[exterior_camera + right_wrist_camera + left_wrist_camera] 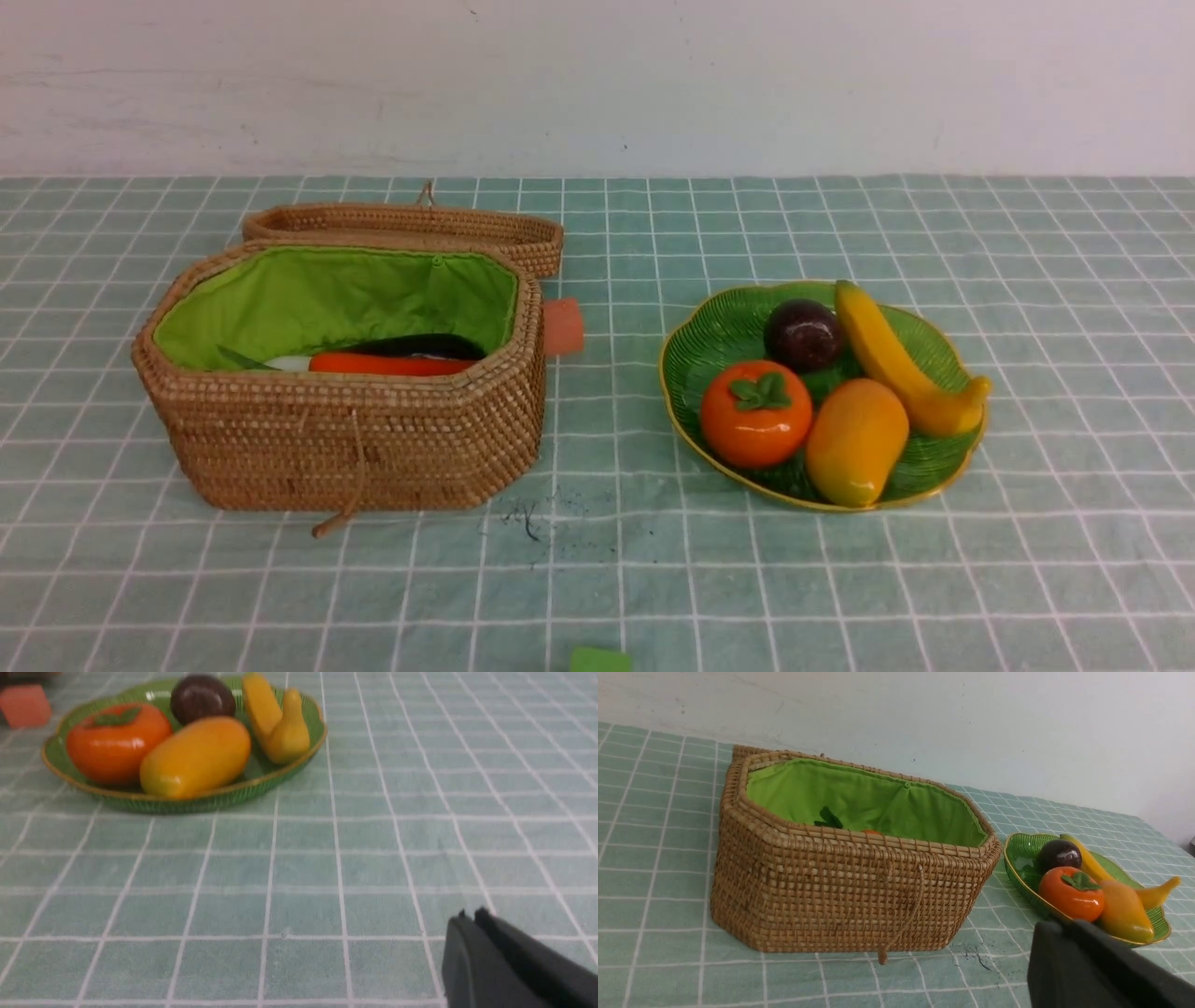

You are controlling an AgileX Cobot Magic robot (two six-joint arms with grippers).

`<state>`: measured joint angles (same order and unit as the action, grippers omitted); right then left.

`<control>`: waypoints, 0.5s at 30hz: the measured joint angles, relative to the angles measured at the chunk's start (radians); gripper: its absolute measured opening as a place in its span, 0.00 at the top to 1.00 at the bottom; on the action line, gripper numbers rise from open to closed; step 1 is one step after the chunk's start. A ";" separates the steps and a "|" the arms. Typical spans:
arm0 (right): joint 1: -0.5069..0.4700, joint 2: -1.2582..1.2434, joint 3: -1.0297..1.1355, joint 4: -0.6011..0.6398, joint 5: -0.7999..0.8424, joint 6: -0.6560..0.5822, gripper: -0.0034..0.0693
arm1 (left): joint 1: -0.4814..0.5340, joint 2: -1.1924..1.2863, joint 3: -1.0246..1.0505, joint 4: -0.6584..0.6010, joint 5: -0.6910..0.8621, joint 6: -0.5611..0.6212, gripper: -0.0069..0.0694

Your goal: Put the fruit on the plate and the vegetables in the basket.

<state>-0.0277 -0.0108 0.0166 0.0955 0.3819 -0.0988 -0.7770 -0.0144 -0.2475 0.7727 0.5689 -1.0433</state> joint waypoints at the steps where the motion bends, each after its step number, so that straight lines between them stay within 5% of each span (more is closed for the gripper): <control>1: 0.000 0.000 0.000 0.000 0.000 -0.001 0.95 | 0.000 0.000 0.000 0.000 0.001 0.000 0.90; 15: -0.001 0.000 0.000 0.000 0.000 -0.002 0.94 | 0.000 0.000 0.000 0.000 0.001 0.000 0.89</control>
<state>-0.0289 -0.0109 0.0166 0.0955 0.3819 -0.1006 -0.7770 -0.0144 -0.2475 0.7727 0.5701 -1.0433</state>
